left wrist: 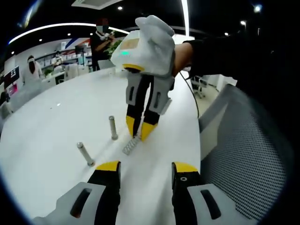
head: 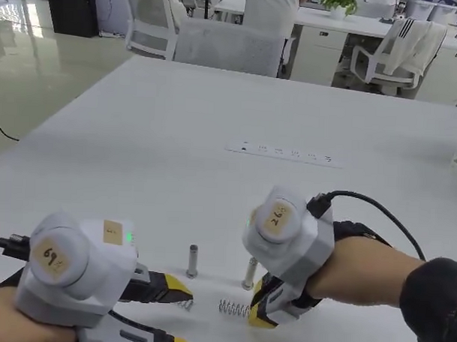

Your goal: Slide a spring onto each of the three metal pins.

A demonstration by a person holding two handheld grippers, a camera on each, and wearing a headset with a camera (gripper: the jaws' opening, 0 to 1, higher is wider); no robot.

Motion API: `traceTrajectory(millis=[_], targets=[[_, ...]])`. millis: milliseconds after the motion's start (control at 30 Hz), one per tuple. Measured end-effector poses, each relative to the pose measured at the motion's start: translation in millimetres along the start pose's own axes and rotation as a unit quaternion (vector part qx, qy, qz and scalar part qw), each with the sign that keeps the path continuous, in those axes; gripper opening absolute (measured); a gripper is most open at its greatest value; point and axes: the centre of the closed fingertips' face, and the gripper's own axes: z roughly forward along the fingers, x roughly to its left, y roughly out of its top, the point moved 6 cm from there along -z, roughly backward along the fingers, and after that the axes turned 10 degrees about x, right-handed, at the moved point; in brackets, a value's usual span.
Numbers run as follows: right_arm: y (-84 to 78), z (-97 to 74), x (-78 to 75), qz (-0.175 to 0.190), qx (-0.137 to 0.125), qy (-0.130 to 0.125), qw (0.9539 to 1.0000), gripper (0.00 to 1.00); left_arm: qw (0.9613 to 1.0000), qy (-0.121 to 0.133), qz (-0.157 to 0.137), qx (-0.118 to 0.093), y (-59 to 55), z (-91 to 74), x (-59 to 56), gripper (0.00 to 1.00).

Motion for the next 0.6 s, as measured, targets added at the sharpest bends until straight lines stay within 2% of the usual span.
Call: traceTrajectory(millis=[100,233,333,600], targets=[[5.0,-8.7,9.6,-0.010,-0.009,0.012,0.9998,0.08,1.0000,0.000,0.002,-0.001,0.9,-0.1,-0.1,0.36],[11.1,-15.3,16.0,-0.026,-0.011,0.010,0.9996,0.08,1.0000,0.001,0.007,-0.002,2.1,-0.4,-0.1,0.35],[17.5,-20.2,22.1,-0.037,-0.019,0.016,0.9990,0.08,0.9999,0.002,0.015,-0.005,3.4,-0.9,-0.7,0.31],[27.5,-26.9,35.2,-0.068,-0.018,0.020,0.9973,0.08,0.9993,0.003,0.034,-0.013,6.7,-1.4,-2.8,0.21]])
